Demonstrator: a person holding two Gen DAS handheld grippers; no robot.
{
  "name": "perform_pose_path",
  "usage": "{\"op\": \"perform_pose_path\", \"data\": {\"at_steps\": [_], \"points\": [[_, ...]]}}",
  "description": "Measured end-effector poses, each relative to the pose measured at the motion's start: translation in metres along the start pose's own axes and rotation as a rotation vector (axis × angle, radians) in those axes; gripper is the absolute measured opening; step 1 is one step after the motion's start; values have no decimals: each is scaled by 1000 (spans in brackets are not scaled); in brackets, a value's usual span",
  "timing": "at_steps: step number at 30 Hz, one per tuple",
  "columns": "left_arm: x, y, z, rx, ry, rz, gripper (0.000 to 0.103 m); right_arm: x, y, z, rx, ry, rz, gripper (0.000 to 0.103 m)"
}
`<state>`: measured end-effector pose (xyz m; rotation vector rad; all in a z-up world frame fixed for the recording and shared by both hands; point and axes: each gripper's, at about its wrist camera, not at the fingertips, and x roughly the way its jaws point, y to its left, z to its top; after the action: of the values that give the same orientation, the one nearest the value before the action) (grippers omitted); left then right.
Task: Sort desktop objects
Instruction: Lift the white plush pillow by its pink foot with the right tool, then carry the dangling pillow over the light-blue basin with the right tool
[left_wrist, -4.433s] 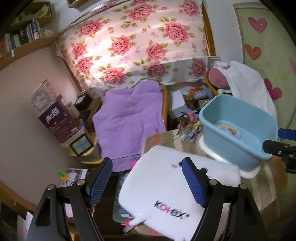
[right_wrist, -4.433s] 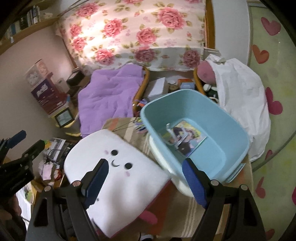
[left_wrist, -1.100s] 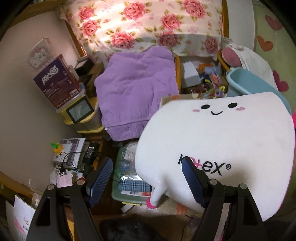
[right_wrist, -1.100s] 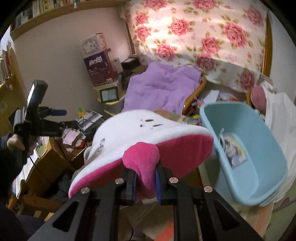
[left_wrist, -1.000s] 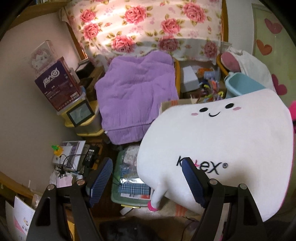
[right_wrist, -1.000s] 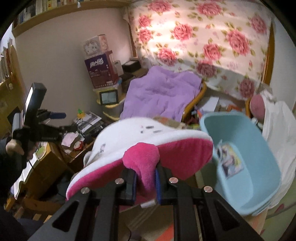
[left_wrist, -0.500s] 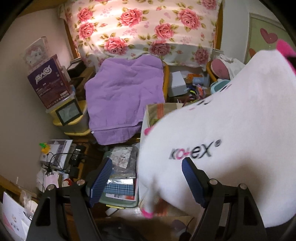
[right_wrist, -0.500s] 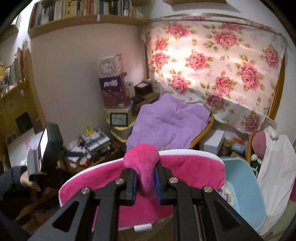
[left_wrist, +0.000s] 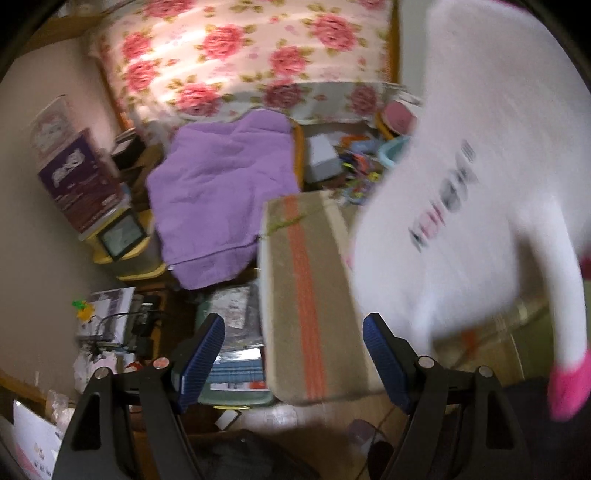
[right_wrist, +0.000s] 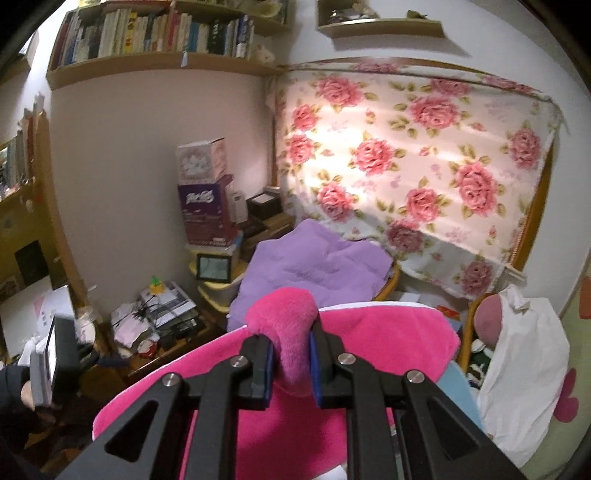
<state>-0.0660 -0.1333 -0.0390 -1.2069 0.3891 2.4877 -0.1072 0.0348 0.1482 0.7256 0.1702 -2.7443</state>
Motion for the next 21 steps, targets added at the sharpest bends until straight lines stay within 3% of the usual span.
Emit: {"op": "perform_pose_path", "data": {"at_steps": [5,13,18,21], "points": [[7,-31,2,51,-12,-51,81,-16,-14,16,6,-16,-30,16],[-2,-69,40,47,-175,-140,81,-28,-18,41,6,-47,-49,16],[-6,-95,49,122,-241,-183,83,-36,-20,61,3,-57,-62,16],[-12,-114,51,171,-293,-166,85,-46,-20,69,-1,-63,-77,16]]}}
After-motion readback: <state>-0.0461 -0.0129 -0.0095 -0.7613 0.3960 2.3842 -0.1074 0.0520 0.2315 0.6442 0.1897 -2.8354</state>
